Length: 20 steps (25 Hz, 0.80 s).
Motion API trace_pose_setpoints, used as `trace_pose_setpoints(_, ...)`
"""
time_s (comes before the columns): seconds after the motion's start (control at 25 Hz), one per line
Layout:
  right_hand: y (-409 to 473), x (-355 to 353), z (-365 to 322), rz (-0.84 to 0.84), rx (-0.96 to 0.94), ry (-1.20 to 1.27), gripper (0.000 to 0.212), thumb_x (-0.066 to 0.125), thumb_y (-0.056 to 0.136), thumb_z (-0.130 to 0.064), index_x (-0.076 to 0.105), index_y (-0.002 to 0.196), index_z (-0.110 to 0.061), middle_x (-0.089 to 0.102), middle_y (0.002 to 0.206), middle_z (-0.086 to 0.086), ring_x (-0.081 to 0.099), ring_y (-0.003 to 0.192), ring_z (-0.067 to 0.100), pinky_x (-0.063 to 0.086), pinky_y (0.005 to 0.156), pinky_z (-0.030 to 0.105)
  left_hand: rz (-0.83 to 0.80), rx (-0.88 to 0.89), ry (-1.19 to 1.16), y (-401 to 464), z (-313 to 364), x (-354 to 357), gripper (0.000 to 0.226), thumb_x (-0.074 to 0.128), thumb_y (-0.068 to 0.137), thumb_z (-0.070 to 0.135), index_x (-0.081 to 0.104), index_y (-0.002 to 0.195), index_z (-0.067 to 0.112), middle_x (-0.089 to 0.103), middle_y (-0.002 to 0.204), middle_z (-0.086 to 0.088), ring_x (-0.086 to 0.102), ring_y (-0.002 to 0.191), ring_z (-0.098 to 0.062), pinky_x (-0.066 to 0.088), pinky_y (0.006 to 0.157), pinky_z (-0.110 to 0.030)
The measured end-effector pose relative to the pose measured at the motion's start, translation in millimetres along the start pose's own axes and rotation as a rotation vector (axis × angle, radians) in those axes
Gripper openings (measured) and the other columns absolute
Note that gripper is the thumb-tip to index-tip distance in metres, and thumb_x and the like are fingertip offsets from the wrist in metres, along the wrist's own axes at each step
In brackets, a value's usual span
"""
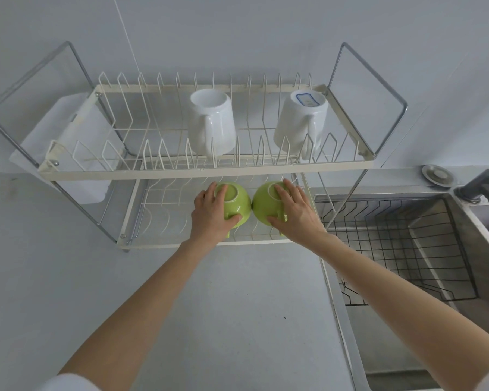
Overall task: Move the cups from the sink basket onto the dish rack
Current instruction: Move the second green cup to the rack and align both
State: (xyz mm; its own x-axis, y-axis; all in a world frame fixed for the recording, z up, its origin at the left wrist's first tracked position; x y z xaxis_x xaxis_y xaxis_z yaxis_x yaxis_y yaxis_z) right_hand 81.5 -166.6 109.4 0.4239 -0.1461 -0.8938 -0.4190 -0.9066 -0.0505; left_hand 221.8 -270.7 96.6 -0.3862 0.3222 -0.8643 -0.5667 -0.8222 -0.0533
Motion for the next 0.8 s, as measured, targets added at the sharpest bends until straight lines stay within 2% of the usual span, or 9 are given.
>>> trace_pose_setpoints(0.4,-9.7,1.5,-1.1,-0.013,-0.002,-0.035,0.072,0.057,0.087,-0.032,0.018,0.144,-0.015,0.006,0.158,0.005,0.003,0.145,0.032,0.014,0.118,0.044,-0.013,0.037,0.036,-9.9,-2.9,1.5,0.075,0.064,0.08,0.031,0.023,0.141,0.015,0.011,0.156,-0.007,0.013,0.14,-0.034,0.035,0.103,-0.051)
trace_pose_setpoints(0.56,-14.3,0.1,-2.2,-0.047,0.002,-0.067,0.074,0.054,0.088,-0.037,0.012,0.145,-0.016,-0.002,0.158,0.005,-0.003,0.145,0.031,0.012,0.119,0.044,-0.095,0.046,0.092,-11.1,-0.7,-0.7,0.079,0.062,0.082,0.034,0.015,0.144,0.017,-0.001,0.157,-0.009,0.005,0.143,-0.035,0.025,0.11,-0.052)
trace_pose_setpoints(0.8,-34.4,-11.4,-12.0,0.002,-0.062,-0.129,0.074,0.053,0.088,-0.038,0.011,0.145,-0.019,-0.003,0.158,0.004,-0.004,0.146,0.028,0.006,0.119,0.042,-0.025,0.118,0.257,-35.8,13.6,-15.5,0.072,0.053,0.087,0.037,0.014,0.143,0.017,-0.001,0.157,-0.012,-0.001,0.144,-0.034,0.011,0.116,-0.05)
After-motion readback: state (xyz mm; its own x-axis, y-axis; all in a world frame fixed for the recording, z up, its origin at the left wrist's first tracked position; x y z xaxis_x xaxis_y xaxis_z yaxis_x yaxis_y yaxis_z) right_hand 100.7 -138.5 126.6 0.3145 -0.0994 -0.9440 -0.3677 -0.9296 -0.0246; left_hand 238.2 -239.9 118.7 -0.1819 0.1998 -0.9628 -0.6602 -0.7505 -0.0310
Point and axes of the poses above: each hand's wrist, its own y-axis towards the middle knuckle, its own x-axis out of the palm, z = x × y, the point moved 5 cm from there along y, towards the middle knuckle
